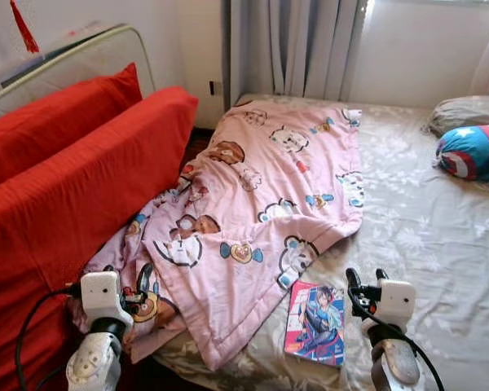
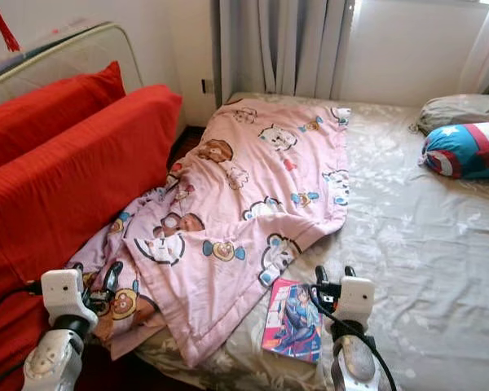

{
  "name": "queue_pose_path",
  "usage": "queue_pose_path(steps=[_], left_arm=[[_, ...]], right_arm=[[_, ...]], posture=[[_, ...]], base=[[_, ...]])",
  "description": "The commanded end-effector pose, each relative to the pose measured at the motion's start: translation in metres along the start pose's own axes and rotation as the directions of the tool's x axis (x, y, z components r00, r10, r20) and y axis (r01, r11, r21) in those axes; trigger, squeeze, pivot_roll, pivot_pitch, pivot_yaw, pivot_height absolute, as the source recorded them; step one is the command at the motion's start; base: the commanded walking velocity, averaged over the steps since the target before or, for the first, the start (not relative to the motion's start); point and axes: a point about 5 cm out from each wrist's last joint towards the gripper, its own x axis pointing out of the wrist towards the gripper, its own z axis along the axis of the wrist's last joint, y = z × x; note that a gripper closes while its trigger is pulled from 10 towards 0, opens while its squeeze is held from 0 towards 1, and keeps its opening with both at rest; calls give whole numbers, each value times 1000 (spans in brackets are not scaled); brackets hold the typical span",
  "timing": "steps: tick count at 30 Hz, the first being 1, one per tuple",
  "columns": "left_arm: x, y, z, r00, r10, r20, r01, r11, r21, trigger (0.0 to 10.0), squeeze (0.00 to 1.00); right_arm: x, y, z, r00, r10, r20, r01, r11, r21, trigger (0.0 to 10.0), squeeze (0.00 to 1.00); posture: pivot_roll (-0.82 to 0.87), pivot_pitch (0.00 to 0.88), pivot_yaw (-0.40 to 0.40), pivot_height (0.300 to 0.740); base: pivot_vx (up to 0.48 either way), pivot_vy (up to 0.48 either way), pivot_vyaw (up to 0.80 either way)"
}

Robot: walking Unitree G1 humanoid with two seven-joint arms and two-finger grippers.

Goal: Clean up the room

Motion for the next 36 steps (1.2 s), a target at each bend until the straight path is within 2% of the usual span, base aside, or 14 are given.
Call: queue_pose_path(steps=[1,7,8,12,16,22,29,34,36], left_arm=[[3,0,3,1000,-20,-3,20,1000,-5,10000,0],[4,0,9,1000,-31,8,31,1000,-6,10000,0],[4,2,8,1000,-3,6,3,1000,-18,10000,0],[2,1,7,1000,2,4,-2,1000,-27,10000,0],[0,-2,7,1000,-3,3,4,999,-33,10000,0],[-3,1,7,1000,5,-1,-5,999,-34,10000,0],[-5,2,10,1000,20,7,-20,999,-34,10000,0],[0,-6,11,1000,15,9,-14,999,-49,10000,0],[2,-6,11,1000,12,8,-12,999,-44,10000,0]], right_arm=[[0,7,4,999,27,18,-26,1000,-11,10000,0],[-1,10,14,999,12,51,-12,1000,1,10000,0],[0,10,14,999,7,50,-7,1000,4,10000,0],[-2,10,13,999,9,42,-9,1000,-1,10000,0],[-6,7,12,1000,-16,25,16,1000,5,10000,0],[-6,17,12,1000,21,2,-21,1000,2,10000,0],[-4,13,7,998,17,-58,-19,1000,-24,10000,0],[-7,12,4,997,-2,-76,1,1000,-19,10000,0],[-9,15,7,999,23,-41,-23,1000,-11,10000,0]], posture=[[-46,0,64,740],[-35,0,64,740],[-39,0,69,740],[-46,0,72,740],[-21,0,57,740],[-23,0,49,740],[1,0,40,740],[3,0,40,705],[-3,0,35,701]], base=[[0,0,0],[0,0,0],[0,0,0],[0,0,0],[0,0,0],[0,0,0],[0,0,0],[0,0,0],[0,0,0]])
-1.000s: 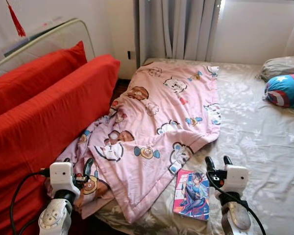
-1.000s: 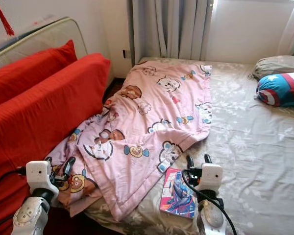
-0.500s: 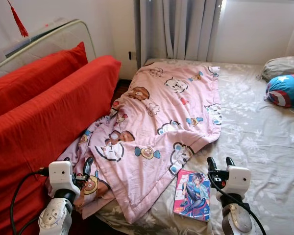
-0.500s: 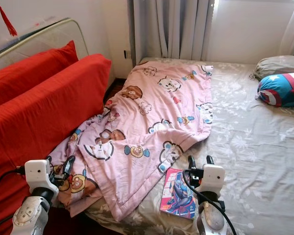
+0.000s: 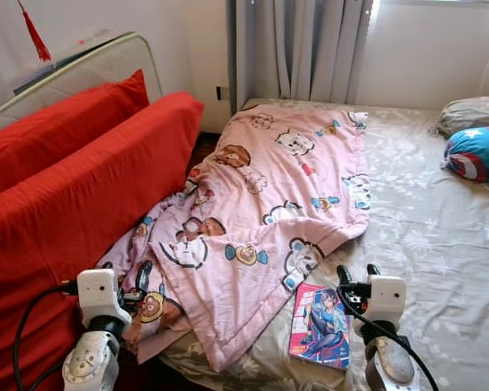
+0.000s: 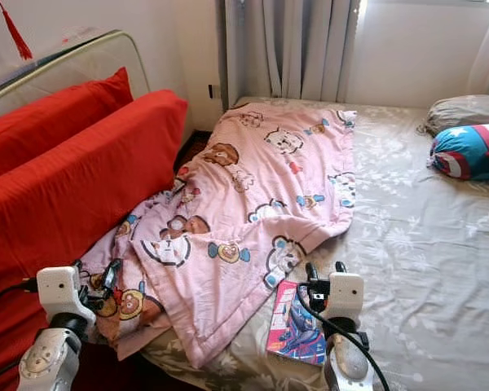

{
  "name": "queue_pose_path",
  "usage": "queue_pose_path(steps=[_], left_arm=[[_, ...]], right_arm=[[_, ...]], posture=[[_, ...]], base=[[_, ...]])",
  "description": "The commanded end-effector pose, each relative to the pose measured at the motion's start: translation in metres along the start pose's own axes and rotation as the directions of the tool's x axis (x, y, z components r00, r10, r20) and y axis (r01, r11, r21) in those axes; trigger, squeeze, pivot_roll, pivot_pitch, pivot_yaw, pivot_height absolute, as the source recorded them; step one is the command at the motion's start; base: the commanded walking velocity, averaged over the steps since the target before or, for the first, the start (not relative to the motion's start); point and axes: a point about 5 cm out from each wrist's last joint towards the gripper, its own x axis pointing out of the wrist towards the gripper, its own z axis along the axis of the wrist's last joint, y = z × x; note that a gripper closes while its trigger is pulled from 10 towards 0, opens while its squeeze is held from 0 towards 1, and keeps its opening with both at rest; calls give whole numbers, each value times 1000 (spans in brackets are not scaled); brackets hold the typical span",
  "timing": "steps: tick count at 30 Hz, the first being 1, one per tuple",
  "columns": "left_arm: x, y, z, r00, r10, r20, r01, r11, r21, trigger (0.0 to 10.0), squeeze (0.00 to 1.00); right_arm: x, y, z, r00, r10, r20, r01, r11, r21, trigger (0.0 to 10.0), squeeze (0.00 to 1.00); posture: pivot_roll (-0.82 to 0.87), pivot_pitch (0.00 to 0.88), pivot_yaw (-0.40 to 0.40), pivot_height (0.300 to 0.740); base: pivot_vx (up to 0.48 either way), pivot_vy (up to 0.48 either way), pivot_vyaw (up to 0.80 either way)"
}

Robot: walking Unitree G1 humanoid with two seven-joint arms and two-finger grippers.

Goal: Clean up the room

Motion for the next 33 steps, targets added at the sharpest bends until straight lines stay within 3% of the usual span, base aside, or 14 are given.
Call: queue_pose_path(steps=[1,14,20,33], left_arm=[[4,1,2,1000,0,0,0,1000,6,10000,0],[6,-2,5,1000,-6,4,6,1000,4,10000,0],[5,-2,6,1000,-7,3,7,1000,4,10000,0],[-1,1,3,1000,20,-2,-20,1000,1,10000,0]], right_arm=[[-2,3,3,1000,18,22,-18,1000,0,10000,0],[0,2,1,1000,13,-19,-14,1000,-23,10000,0],[-3,4,0,1000,17,-21,-18,1000,-10,10000,0],[1,9,3,998,65,-13,-65,998,-12,10000,0]], posture=[[-1,0,38,701],[-13,0,55,701],[-7,0,48,667],[5,0,20,667]], base=[[0,0,0],[0,0,0],[0,0,0],[0,0,0]])
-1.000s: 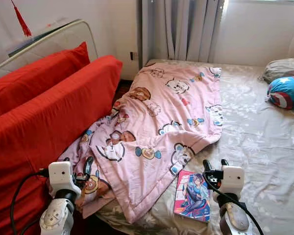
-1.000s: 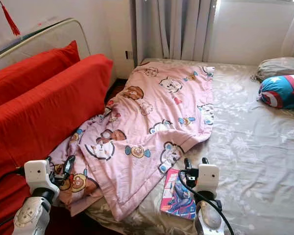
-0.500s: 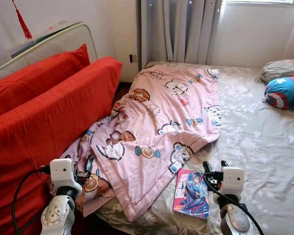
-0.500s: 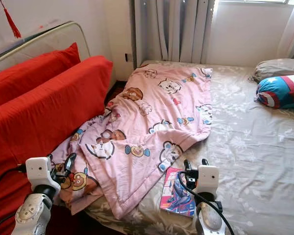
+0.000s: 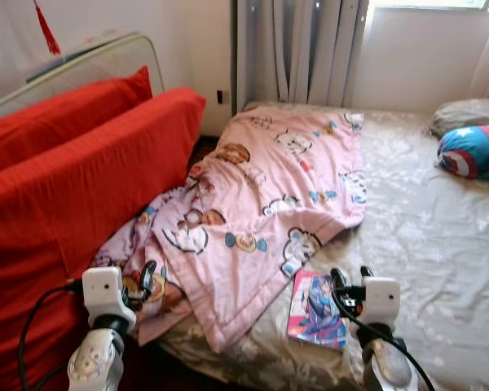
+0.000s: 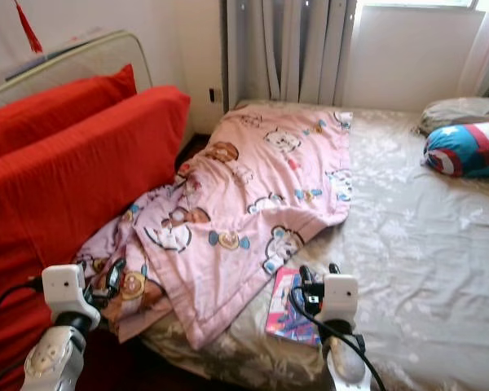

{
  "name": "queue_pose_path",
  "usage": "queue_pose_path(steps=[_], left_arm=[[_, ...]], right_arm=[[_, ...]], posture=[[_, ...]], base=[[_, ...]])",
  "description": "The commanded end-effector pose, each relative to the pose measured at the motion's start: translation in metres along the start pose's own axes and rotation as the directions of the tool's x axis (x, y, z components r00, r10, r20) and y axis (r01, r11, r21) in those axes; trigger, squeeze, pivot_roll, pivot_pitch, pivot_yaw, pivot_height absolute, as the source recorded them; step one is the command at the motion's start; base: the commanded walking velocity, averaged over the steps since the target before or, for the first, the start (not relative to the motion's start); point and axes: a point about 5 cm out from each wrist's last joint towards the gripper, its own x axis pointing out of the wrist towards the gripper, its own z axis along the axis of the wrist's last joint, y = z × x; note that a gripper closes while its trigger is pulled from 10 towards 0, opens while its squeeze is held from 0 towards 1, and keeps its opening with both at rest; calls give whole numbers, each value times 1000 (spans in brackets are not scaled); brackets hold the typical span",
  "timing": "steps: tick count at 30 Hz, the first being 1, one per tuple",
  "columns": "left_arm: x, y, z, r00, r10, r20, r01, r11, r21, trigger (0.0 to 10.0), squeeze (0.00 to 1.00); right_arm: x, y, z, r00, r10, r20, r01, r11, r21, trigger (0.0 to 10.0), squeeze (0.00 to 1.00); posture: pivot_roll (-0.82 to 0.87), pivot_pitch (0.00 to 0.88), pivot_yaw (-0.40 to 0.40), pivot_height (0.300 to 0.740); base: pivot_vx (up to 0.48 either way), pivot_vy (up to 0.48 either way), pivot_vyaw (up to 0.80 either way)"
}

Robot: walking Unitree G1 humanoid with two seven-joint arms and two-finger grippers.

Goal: Clean up the room

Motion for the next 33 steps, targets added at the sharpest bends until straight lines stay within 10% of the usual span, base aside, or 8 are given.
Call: queue_pose_path(steps=[1,33], left_arm=[[1,1,5,1000,6,16,-6,1000,2,10000,0],[-8,-4,2,999,-45,-16,45,999,14,10000,0]], right_arm=[[3,2,3,1000,17,0,-17,1000,-7,10000,0],[8,15,1,996,86,-8,-86,996,-14,10000,0]], posture=[[4,0,21,667],[1,0,39,642]], base=[[0,0,0],[0,0,0]])
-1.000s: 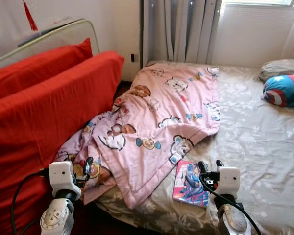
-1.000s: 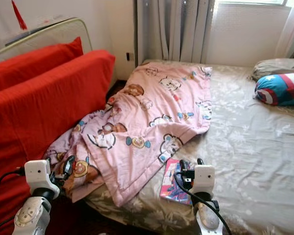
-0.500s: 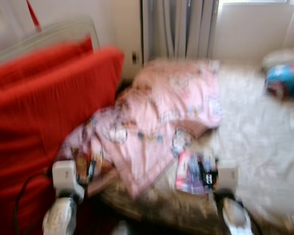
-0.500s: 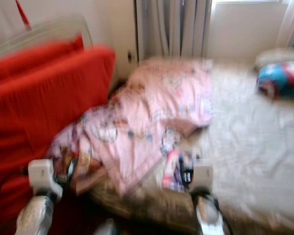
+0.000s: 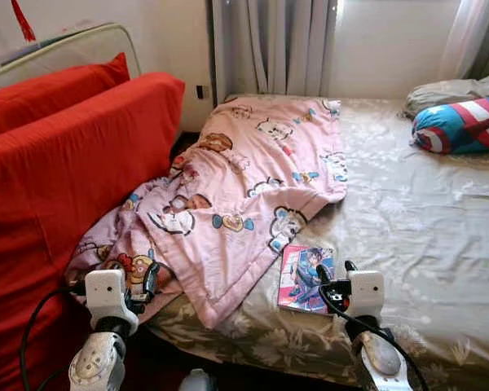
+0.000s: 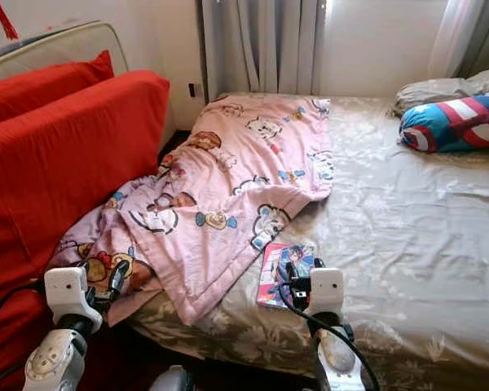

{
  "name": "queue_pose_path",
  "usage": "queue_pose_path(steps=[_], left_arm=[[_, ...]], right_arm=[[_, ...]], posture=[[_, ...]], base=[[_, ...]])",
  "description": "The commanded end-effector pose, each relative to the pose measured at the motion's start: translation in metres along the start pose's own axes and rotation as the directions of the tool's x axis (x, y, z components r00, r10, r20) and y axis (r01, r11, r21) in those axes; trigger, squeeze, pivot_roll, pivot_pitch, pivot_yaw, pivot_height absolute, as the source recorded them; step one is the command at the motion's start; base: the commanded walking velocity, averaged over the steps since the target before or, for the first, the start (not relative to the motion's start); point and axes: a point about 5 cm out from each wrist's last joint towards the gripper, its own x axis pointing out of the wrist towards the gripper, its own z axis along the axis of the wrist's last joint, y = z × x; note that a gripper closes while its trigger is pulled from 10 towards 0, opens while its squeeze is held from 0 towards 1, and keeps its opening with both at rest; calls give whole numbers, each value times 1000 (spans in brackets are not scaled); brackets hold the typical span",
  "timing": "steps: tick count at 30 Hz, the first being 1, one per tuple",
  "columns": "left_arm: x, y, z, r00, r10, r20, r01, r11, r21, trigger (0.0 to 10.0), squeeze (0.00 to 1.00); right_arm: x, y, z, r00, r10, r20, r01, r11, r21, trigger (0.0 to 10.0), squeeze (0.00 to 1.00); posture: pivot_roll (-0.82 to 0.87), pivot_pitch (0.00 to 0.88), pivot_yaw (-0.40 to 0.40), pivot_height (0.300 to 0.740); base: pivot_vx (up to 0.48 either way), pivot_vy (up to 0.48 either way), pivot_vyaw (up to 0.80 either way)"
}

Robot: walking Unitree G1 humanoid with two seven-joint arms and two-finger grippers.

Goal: Clean up the room

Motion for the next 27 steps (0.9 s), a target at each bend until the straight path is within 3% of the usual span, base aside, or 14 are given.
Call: queue_pose_path(steps=[1,7,13,27], left_arm=[[-2,2,1,1000,-9,-7,9,1000,12,10000,0],[-6,7,1,1000,-1,-13,1,1000,17,10000,0],[-7,6,0,1000,-6,-19,6,1000,20,10000,0],[-12,8,-2,1000,-3,-30,4,1000,27,10000,0]], right_arm=[[-2,1,-2,1000,5,-4,-5,1000,-3,10000,0],[0,3,-4,1000,7,-18,-7,1000,-4,10000,0],[1,5,-5,999,28,-20,-28,1000,-6,10000,0],[3,6,-6,1000,26,-17,-26,1000,5,10000,0]], posture=[[1,0,41,642],[10,0,41,642],[19,0,38,613],[27,0,40,613]], base=[[0,0,0],[0,0,0],[0,0,0],[0,0,0]])
